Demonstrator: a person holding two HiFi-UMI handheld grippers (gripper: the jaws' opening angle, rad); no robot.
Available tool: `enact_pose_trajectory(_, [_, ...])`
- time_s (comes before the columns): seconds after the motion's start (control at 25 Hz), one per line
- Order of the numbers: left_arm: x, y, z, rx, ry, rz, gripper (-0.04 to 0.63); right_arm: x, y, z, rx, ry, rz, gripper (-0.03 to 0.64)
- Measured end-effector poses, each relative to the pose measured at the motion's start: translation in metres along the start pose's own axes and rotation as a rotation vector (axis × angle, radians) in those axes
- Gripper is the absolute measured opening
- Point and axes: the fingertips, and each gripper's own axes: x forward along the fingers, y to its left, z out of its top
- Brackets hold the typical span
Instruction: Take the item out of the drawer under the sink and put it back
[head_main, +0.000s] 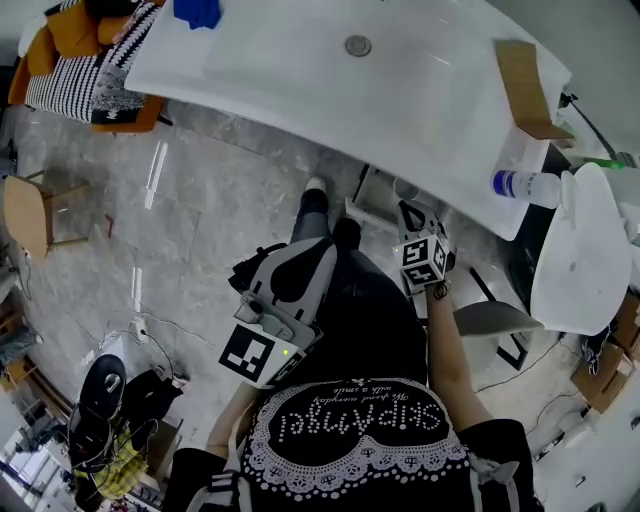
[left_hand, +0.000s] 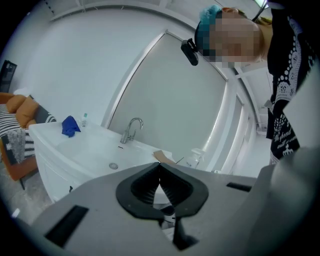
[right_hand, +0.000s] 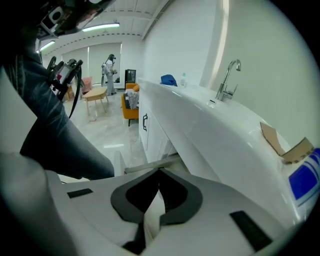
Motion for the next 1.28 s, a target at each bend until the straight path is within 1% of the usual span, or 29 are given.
enact_pose_trajectory(0.12, [0.003, -0.001, 0.005, 0.01, -0.005, -0.022, 0.005, -0.009, -0.002, 0.01, 0.021, -0.029, -0.008, 0.018])
enact_pose_trajectory(0.32, [0.012, -0.007, 0.009, 0.027, -0.007, -0.056, 0.005, -0.023, -0.013, 0.018, 0.104, -0.078, -0.037, 0.018])
enact_pose_trajectory(0.48, [0.015, -0.012, 0.013, 0.041, -0.017, -0.071, 0.005, -0.035, -0.019, 0.023, 0.128, -0.108, -0.06, 0.018])
enact_pose_trajectory(0.6, [0.017, -0.015, 0.014, 0.045, -0.016, -0.078, 0.005, -0.045, -0.024, 0.032, 0.154, -0.149, -0.076, 0.018])
enact_pose_trajectory(0.84, [0.019, -0.019, 0.017, 0.062, -0.021, -0.091, 0.005, -0.062, -0.028, 0.048, 0.157, -0.206, -0.101, 0.018])
enact_pose_trajectory(0.96, [0.02, -0.025, 0.018, 0.075, -0.025, -0.103, 0.005, -0.075, -0.031, 0.052, 0.174, -0.236, -0.118, 0.018])
enact_pose_trajectory(1.28, [0.021, -0.034, 0.024, 0.078, -0.056, -0.12, 0.005, -0.124, -0.051, 0.076, 0.274, -0.38, -0.19, 0.018])
